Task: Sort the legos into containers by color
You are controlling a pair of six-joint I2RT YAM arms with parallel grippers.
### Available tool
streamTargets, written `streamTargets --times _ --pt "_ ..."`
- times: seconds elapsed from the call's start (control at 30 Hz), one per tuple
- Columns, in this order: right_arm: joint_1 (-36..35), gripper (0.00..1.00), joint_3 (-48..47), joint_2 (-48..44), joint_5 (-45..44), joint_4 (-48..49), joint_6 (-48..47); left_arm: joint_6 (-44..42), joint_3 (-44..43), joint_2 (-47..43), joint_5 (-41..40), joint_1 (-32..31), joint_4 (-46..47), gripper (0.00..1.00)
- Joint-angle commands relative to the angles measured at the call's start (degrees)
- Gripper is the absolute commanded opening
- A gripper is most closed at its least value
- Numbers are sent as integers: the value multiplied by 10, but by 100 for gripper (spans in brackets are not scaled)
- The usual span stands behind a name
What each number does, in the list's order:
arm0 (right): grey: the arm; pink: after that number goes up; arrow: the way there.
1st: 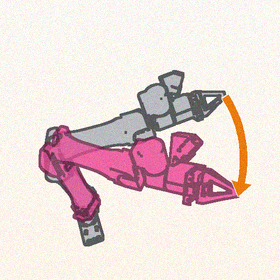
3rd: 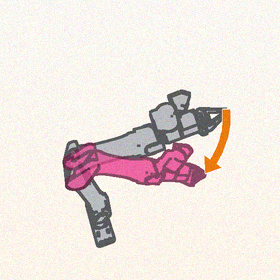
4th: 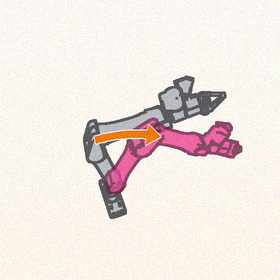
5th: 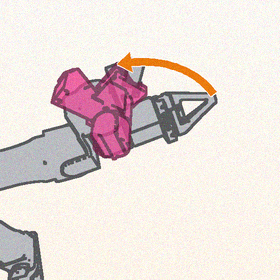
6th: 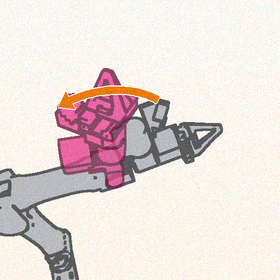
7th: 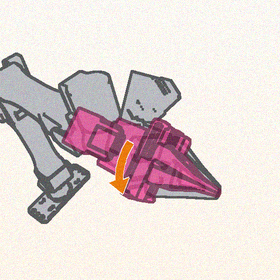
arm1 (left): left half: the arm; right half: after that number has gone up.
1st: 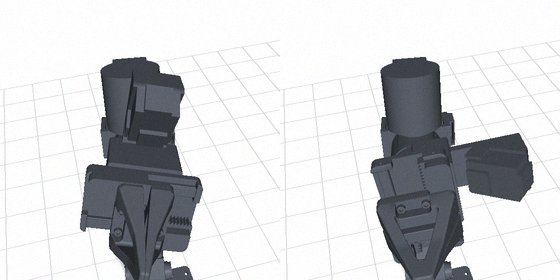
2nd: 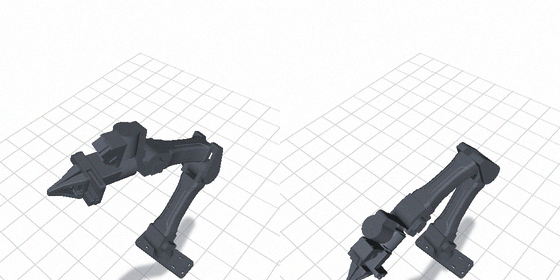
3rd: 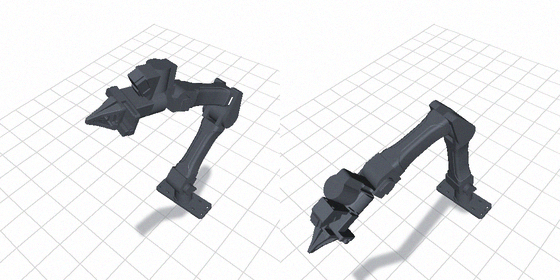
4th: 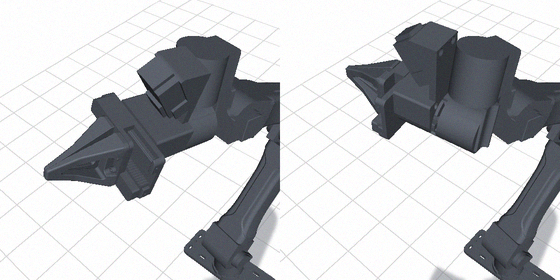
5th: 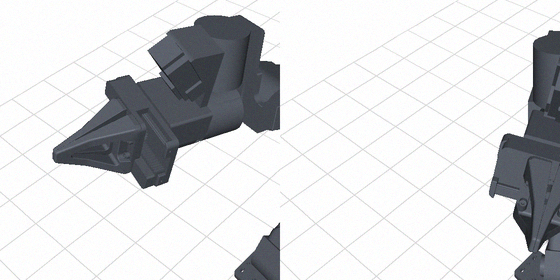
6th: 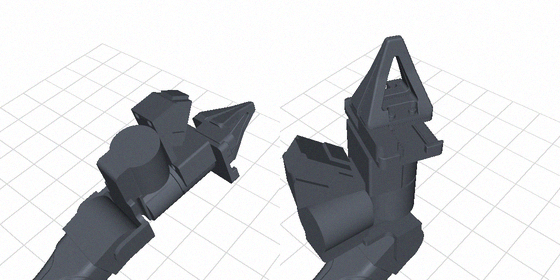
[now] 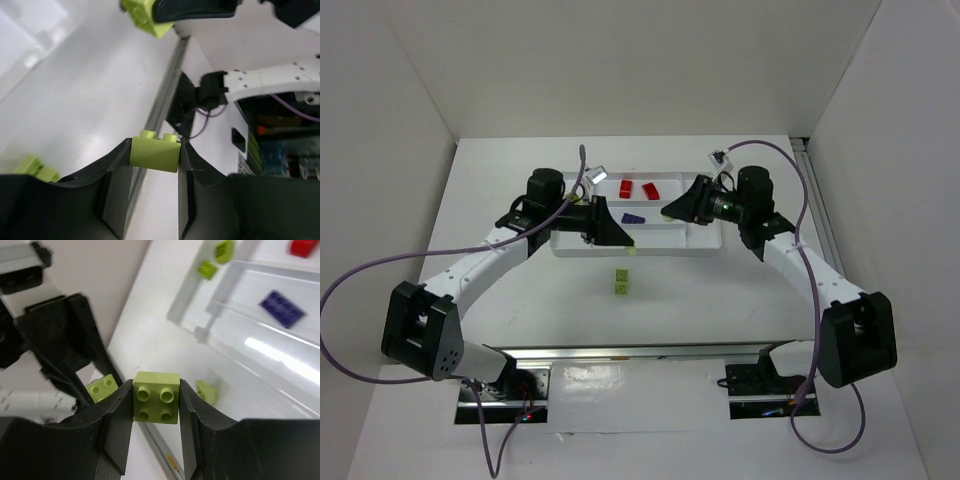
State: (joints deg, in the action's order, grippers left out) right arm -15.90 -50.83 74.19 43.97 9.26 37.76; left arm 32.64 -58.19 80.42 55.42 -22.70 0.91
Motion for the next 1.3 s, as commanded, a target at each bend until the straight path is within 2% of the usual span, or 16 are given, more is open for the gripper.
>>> streamTargets --times 0.0,0.07,0.1,0.27,0.33,0.43,0.6,0.73,0.87,0.97,1.0,1.03,1.1,1.13,1.23,1.27 --pt "-16 16 -75 34 -148 -133 -55 -55 -36 -16 -91 34 -113 0" --pt "-50 16 -94 60 -244 -174 -62 -55 -79 27 -150 42 -167 0" --pt "-60 16 -105 68 -269 -174 -67 -48 -92 43 -206 42 -206 0" --pt "-103 16 -119 132 -364 -169 -60 -11 -138 139 -297 42 -223 0" --pt "-112 16 -125 147 -369 -153 -60 -3 -168 164 -350 42 -243 0" --pt "-123 17 -146 185 -383 -148 -60 -3 -190 204 -388 37 -264 0" --pt "-135 17 -172 248 -390 -137 -66 2 -207 243 -406 37 -269 0" --pt "-140 21 -192 277 -385 -137 -72 9 -235 264 -440 26 -299 1" --pt "-145 24 -198 300 -380 -137 -77 4 -256 277 -445 20 -312 18" --pt "-145 30 -204 307 -375 -137 -77 4 -257 277 -445 20 -319 33" --pt "-151 40 -212 314 -375 -137 -77 -1 -257 271 -445 15 -319 47" --pt "-151 44 -218 321 -375 -146 -82 -1 -257 262 -451 15 -325 56" --pt "-156 50 -223 322 -375 -158 -82 -1 -251 252 -451 15 -325 67" --pt "-157 58 -223 322 -375 -158 -87 -1 -251 247 -457 15 -330 76" --pt "-157 67 -223 316 -380 -158 -88 -7 -251 224 -465 10 -337 87" --pt "-157 67 -228 316 -389 -163 -88 -7 -251 219 -472 10 -344 87"
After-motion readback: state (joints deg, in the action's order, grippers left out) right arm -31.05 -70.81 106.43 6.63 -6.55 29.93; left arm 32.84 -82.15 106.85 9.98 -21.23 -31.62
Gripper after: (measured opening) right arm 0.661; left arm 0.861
